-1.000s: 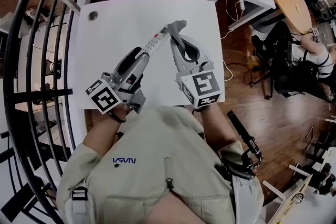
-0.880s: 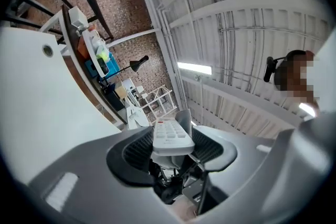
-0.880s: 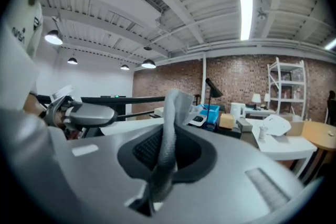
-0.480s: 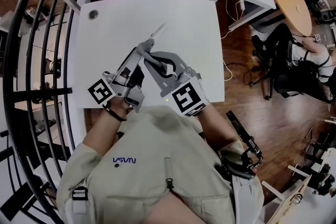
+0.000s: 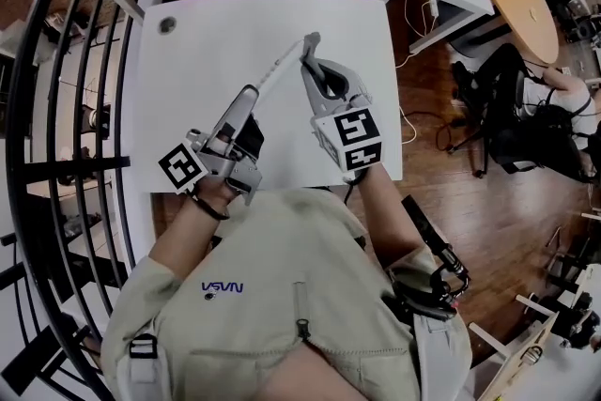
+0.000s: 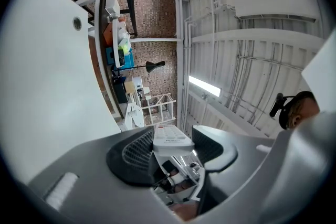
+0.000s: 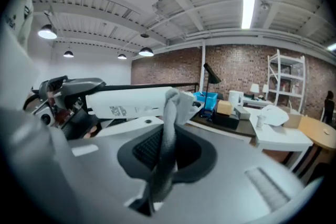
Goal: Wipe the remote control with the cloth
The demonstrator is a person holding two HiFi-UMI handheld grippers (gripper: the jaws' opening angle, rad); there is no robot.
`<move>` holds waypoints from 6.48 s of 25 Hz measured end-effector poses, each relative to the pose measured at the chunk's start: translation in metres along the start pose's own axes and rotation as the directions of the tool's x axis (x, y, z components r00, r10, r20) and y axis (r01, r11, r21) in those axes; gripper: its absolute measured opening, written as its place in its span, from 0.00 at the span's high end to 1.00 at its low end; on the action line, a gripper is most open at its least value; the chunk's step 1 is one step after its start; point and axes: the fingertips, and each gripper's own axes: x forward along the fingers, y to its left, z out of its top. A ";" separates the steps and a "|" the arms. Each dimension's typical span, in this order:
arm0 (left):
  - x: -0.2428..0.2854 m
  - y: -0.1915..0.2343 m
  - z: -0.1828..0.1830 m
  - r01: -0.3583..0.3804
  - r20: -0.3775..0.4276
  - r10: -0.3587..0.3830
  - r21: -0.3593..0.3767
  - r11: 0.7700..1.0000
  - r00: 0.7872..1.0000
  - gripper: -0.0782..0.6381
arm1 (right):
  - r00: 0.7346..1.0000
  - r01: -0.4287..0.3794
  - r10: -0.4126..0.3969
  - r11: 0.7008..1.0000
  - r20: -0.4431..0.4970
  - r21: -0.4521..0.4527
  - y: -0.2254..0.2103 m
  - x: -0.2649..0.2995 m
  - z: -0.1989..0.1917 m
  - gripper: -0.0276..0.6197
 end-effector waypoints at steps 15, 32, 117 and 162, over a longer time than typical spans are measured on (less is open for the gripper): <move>0.004 0.001 0.002 -0.054 -0.050 0.069 0.251 0.967 0.996 0.55 | 0.936 -0.343 0.352 0.905 -0.011 -0.250 0.120 -0.020 0.006 0.92; -0.004 0.022 0.010 -0.123 -0.049 0.251 0.772 0.624 0.967 0.55 | 0.978 -0.174 0.178 0.984 0.112 -0.044 0.059 -0.024 0.013 0.92; -0.038 0.156 -0.010 -0.176 -0.001 0.635 0.960 0.216 0.772 0.69 | 0.966 0.225 -0.177 0.932 -0.187 0.283 -0.022 0.008 -0.133 0.83; -0.138 -0.124 -0.182 -0.285 0.274 0.315 0.959 -0.013 0.909 0.88 | 0.943 0.131 -0.175 0.978 0.285 0.165 0.093 -0.287 -0.033 0.95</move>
